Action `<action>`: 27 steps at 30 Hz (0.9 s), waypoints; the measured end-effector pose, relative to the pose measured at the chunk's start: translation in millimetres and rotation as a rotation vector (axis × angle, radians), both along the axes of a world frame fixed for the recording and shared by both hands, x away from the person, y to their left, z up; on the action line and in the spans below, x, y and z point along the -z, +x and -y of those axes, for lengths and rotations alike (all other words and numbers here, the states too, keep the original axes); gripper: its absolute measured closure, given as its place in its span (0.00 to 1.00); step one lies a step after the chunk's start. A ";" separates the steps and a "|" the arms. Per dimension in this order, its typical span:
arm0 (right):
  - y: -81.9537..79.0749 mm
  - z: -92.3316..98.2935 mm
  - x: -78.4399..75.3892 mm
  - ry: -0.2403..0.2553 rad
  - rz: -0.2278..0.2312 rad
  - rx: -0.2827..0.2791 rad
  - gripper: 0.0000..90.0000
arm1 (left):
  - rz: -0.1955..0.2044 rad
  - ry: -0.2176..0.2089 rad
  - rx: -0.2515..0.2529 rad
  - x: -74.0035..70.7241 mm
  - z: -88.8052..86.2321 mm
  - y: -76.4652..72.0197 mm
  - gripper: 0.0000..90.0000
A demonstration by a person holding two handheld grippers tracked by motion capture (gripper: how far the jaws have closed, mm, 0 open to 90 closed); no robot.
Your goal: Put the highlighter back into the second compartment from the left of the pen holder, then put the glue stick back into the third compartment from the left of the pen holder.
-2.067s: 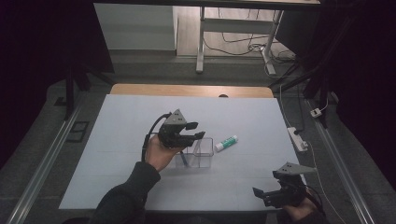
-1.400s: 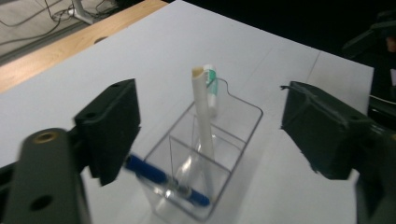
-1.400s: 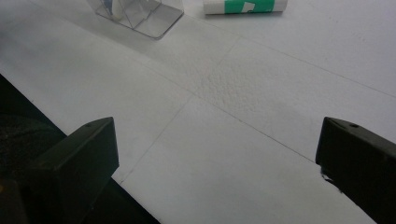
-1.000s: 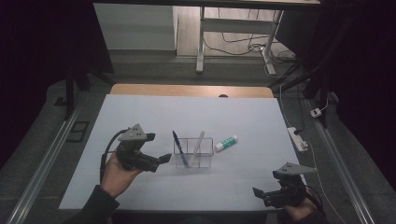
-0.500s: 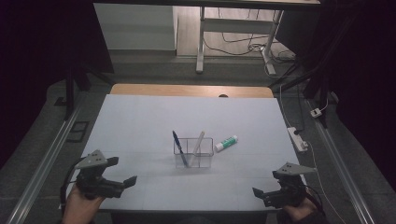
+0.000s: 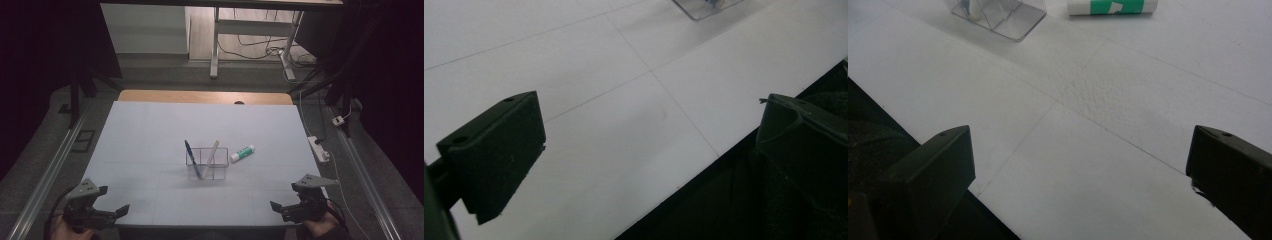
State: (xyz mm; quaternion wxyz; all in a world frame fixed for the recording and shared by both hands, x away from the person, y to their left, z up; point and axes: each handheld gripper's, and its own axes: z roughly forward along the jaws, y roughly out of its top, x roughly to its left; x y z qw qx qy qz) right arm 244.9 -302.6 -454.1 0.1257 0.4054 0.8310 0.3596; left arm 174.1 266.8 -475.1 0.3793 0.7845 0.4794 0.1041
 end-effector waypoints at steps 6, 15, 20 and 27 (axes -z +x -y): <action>0.0 0.1 -0.4 0.003 0.003 -0.001 0.00 | -0.004 -0.007 0.001 0.5 -0.7 0.2 0.00; -0.3 0.0 -2.0 0.008 0.012 -0.004 0.00 | -0.006 -0.013 0.007 0.6 -1.3 0.4 0.00; 3.3 -1.5 -8.5 0.012 0.055 -0.016 0.00 | -0.008 -0.015 0.007 0.7 -1.4 0.7 0.00; 24.1 -4.2 -17.4 0.014 0.081 -0.036 0.00 | -0.009 -0.020 0.008 0.8 -2.2 0.8 0.00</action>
